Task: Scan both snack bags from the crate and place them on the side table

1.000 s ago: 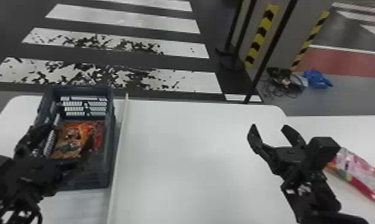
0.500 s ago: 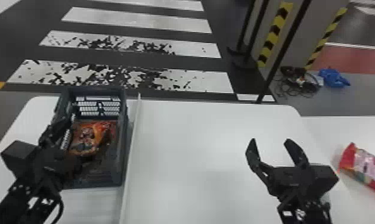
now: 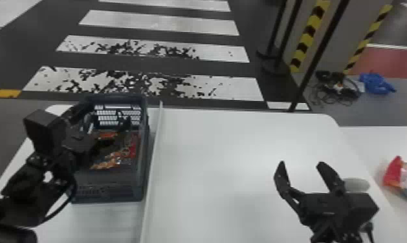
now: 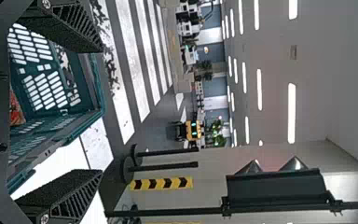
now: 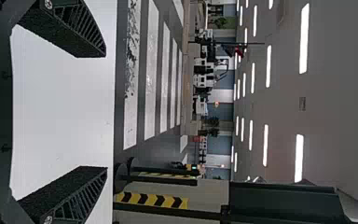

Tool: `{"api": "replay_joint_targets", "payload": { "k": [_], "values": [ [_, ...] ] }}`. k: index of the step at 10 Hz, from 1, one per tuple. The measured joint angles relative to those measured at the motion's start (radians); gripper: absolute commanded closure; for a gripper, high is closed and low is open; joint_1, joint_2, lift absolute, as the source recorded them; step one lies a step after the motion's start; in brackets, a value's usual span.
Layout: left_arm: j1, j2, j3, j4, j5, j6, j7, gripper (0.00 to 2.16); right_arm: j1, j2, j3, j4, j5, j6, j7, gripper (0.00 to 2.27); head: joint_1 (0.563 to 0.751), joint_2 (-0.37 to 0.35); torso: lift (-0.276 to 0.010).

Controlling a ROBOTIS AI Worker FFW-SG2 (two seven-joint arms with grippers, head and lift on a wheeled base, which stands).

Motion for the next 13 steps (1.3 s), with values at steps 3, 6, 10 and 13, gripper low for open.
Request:
{"api": "replay_joint_targets", "payload": {
  "k": [3,6,10,13],
  "values": [
    [-0.127,0.088,0.008,0.042,0.002,0.196,-0.085,0.07,0.013,0.0,-0.014,-0.001,-0.011,0.0,0.001,0.06,0.695,-0.098,-0.098],
    [-0.25,0.189,-0.023,0.14,-0.004,0.287,-0.182,0.07,0.025,0.0,-0.019,-0.009,-0.012,0.003,0.001,0.06,0.695,-0.056,-0.098],
    [-0.424,0.21,-0.137,0.262,-0.076,0.35,-0.379,0.08,0.041,0.0,-0.021,-0.021,-0.017,0.004,0.0,0.06,0.695,-0.076,-0.098],
    [-0.489,0.174,-0.171,0.304,-0.218,0.49,-0.564,0.08,0.038,0.0,-0.021,-0.027,-0.026,0.021,0.0,0.06,0.695,-0.088,-0.098]
  ]
}}
